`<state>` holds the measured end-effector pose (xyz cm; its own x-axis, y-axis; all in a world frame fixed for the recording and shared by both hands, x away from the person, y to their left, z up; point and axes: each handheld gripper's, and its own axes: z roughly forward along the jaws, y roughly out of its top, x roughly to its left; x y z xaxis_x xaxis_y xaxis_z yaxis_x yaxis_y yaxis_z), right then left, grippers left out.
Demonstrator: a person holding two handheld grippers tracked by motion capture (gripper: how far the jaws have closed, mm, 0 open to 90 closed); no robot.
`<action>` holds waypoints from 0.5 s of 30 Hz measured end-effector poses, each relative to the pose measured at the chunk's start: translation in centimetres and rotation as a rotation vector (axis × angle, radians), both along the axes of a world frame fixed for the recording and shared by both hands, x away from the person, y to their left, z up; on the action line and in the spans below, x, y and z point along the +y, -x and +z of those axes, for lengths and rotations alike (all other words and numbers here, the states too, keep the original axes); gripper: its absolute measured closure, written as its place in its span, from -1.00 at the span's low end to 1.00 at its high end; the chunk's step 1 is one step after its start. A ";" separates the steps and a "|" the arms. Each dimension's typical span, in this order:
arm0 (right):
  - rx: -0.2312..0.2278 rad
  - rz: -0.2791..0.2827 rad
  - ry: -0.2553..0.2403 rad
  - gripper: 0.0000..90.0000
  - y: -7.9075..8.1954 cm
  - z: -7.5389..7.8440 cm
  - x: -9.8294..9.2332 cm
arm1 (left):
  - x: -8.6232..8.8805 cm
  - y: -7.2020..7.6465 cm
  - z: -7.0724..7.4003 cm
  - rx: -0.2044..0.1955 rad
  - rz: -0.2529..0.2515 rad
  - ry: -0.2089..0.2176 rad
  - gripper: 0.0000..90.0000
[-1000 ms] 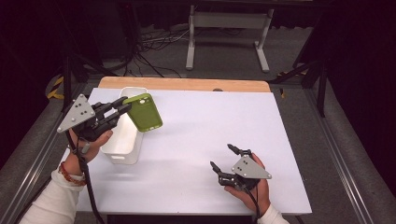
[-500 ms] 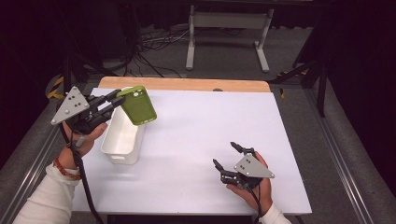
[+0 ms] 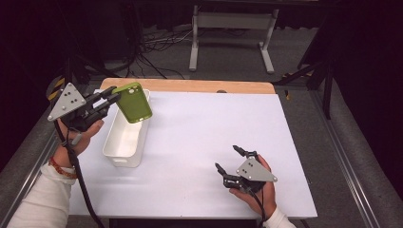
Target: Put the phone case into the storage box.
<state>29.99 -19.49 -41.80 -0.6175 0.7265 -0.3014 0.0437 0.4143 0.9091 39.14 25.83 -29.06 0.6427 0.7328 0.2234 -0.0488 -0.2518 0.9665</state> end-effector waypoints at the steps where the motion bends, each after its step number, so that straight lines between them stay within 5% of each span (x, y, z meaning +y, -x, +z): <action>1: 0.004 0.002 0.003 -0.49 0.0 0.0 0.0 | 0.2 -0.1 0.0 0.004 0.001 0.000 0.72; 15: 0.010 0.010 0.009 -0.50 -0.1 -0.2 0.1 | 1.7 -1.9 -0.1 0.020 0.052 -0.013 0.72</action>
